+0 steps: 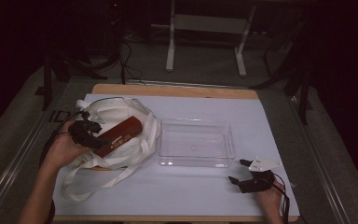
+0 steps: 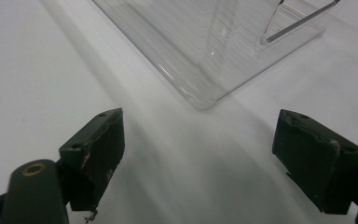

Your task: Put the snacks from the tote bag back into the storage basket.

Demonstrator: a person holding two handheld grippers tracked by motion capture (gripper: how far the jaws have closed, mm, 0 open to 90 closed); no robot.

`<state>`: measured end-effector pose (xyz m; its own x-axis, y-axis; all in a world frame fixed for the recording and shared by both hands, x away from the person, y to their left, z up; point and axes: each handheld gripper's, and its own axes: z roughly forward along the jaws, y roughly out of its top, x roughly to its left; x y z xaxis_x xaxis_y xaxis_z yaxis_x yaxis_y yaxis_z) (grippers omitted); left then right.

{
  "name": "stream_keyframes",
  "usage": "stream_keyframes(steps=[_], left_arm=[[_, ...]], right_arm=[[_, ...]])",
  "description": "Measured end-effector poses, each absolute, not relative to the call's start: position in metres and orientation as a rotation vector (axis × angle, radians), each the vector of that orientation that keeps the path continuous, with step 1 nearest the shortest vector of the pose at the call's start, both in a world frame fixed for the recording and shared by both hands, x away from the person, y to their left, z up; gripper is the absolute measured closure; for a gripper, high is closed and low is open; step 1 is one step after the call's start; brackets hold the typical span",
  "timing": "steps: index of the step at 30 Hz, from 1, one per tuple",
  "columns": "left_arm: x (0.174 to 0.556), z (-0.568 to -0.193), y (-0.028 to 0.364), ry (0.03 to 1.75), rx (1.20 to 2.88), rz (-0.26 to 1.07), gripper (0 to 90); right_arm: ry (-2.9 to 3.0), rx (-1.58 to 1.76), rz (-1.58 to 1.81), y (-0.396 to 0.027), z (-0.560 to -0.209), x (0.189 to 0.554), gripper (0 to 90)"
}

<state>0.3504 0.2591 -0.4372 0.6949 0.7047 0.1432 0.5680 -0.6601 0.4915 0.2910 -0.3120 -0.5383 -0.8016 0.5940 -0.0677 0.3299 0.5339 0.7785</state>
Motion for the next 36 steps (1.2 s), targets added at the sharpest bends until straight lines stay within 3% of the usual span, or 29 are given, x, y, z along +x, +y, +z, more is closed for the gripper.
stream_keyframes(steps=[16,29,36], left_arm=[[0.361,-0.445,0.258,1.049,2.546,0.33,28.0],[0.37,-0.452,0.265,1.089,2.579,0.2,28.3],[0.371,-0.459,0.269,1.099,2.595,0.131,35.0]], right_arm=[[2.461,0.756,1.134,-0.311,-0.539,0.291,16.9],[2.467,0.755,1.124,-0.31,-0.539,0.291,16.9],[2.468,0.751,1.122,-0.31,-0.539,0.291,16.9]])
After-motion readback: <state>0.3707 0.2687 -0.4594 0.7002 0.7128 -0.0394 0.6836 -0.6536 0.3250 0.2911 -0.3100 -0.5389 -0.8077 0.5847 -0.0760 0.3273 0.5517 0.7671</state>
